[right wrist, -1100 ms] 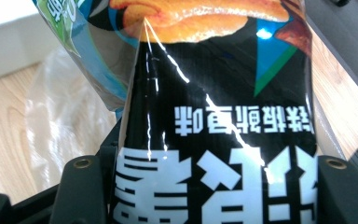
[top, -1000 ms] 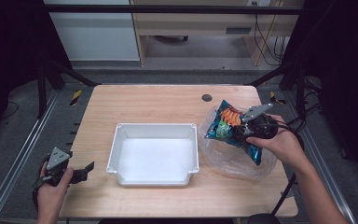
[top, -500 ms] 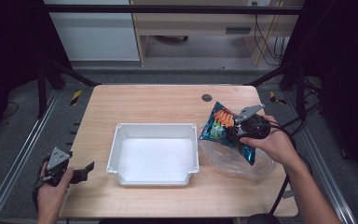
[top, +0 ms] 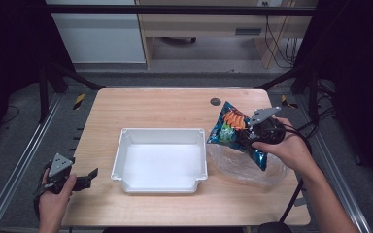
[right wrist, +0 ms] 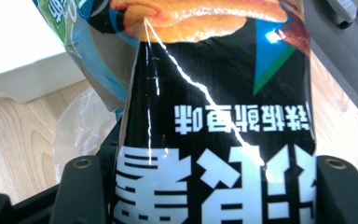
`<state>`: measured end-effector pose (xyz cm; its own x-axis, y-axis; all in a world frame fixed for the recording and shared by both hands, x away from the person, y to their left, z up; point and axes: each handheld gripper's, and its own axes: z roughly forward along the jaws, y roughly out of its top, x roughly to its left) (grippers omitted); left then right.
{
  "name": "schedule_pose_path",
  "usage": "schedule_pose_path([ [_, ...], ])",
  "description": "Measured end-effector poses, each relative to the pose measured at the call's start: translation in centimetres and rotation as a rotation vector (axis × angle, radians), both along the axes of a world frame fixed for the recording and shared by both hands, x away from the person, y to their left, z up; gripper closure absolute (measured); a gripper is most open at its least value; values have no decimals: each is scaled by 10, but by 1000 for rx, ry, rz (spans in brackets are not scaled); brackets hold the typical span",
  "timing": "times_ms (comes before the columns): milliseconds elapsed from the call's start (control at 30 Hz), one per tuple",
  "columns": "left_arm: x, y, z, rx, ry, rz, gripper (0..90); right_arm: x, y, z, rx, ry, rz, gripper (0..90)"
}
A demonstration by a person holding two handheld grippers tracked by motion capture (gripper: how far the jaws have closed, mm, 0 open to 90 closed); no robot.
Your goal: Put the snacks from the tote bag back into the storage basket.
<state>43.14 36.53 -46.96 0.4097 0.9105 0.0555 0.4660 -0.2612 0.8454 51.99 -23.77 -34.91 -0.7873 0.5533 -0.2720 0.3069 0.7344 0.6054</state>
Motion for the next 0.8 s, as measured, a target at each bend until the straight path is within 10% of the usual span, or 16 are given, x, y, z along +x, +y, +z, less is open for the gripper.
schedule_pose_path([
  [800, 0, 2, 2, -6, -13, 3, 27, -18, 39, 26, 7, -74, 72, 393],
])
